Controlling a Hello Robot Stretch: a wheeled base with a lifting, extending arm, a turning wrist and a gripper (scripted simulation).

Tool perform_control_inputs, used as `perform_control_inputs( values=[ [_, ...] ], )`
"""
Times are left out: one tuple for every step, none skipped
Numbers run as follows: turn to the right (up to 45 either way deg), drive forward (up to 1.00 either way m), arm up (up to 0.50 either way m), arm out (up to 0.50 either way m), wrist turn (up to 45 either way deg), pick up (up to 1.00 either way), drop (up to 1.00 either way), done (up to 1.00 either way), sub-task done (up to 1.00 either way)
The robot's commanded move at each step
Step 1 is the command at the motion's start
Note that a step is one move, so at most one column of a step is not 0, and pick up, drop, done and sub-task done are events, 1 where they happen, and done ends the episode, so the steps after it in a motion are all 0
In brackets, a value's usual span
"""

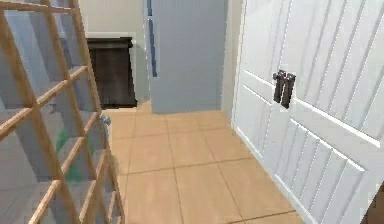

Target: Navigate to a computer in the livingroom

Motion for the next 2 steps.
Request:
perform_control_inputs(
  values=[
    [-3.0,0.00,0.00,0.00,0.0,0.00,0.00,0.00,0.00],
    [0.0,1.00,0.00,0.00,0.0,0.00,0.00,0.00,0.00]
  ],
)
